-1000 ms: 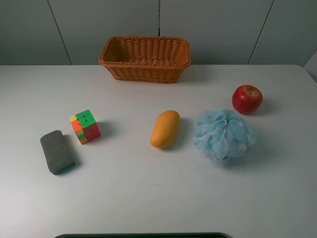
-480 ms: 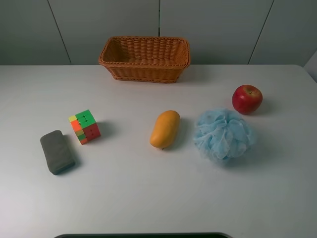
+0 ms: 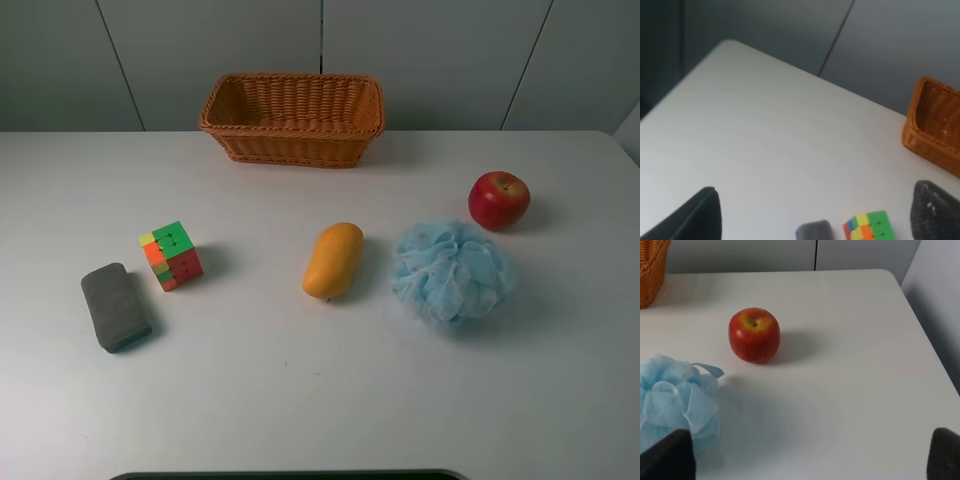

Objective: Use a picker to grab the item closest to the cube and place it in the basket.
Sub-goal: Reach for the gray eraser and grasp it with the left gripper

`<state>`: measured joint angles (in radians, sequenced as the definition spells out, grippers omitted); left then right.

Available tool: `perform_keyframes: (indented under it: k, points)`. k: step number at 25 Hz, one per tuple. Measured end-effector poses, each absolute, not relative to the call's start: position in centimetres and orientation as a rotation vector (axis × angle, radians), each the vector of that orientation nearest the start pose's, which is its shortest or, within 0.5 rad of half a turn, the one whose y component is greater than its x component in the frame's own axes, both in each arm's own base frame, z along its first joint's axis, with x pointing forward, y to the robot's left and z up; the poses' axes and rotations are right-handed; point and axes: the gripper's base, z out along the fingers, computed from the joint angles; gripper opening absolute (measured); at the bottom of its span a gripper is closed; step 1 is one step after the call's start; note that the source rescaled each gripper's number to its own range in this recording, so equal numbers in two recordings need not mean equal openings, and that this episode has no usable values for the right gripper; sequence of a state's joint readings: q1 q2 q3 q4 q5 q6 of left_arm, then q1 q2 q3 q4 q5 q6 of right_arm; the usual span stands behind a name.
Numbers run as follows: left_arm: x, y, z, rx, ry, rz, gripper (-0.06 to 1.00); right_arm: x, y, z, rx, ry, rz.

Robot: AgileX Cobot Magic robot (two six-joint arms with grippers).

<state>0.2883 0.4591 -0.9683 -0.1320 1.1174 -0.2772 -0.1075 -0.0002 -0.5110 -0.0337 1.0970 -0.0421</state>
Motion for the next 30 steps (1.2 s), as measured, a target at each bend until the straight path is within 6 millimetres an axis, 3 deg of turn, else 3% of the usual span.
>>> perform_keyframes:
  k: [4,14,25,30]
  points:
    - [6.6,0.3,39.3,-0.641,2.093,-0.25,0.96,-0.8,-0.2,27.7,0.07,2.07,-0.132]
    - [9.5,1.3,38.9,-0.842,2.118,-0.346,0.96,-0.8,-0.2,27.7,0.07,2.07,-0.132]
    - [14.0,3.4,46.4,-0.72,2.106,-0.218,0.96,-0.8,-0.2,27.7,0.07,2.07,-0.132]
    - [17.6,4.2,47.1,-0.605,2.176,-0.142,0.96,-0.8,-0.2,27.7,0.07,2.07,-0.132]
